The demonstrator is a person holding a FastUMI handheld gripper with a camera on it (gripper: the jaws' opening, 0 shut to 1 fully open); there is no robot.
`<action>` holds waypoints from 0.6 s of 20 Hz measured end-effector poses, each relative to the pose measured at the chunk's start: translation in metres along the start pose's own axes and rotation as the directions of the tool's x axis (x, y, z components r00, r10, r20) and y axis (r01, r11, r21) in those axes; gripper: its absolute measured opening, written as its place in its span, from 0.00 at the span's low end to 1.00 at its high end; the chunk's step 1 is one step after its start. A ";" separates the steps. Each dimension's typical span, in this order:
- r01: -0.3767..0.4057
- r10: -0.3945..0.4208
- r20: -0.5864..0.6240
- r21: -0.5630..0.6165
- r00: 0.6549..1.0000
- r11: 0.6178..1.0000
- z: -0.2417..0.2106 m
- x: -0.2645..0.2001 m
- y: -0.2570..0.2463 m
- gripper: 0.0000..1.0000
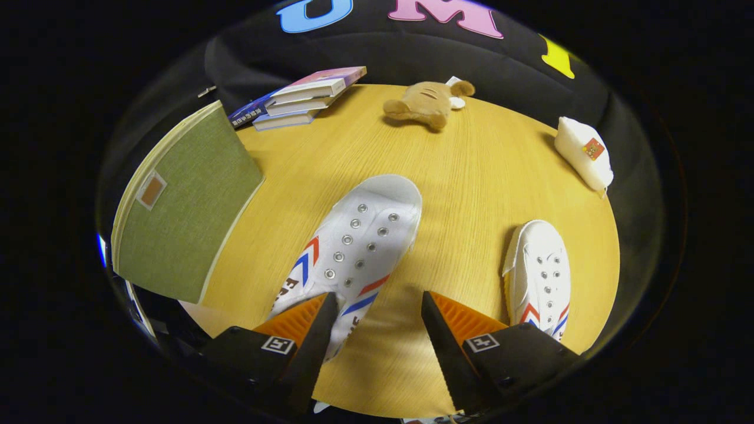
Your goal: Open the storage box then place both shoes into the box .Put the left shoe in first, then the right shoe, with the right side of both shoes facing outward in a uniform manner.
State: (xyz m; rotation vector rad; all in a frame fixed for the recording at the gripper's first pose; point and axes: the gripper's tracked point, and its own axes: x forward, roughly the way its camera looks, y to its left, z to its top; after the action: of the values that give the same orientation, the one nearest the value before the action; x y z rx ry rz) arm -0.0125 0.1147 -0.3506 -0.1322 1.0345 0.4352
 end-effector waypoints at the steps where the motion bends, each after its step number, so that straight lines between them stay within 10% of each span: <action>1: -0.021 0.021 -0.006 0.026 1.000 0.999 0.000 0.002 0.006 0.88; 12: 0.013 0.000 -0.041 0.313 0.999 0.950 0.001 0.004 0.016 0.10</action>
State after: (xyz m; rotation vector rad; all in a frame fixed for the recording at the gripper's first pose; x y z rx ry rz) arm -0.0163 0.1305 -0.3515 0.1402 1.1303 0.2579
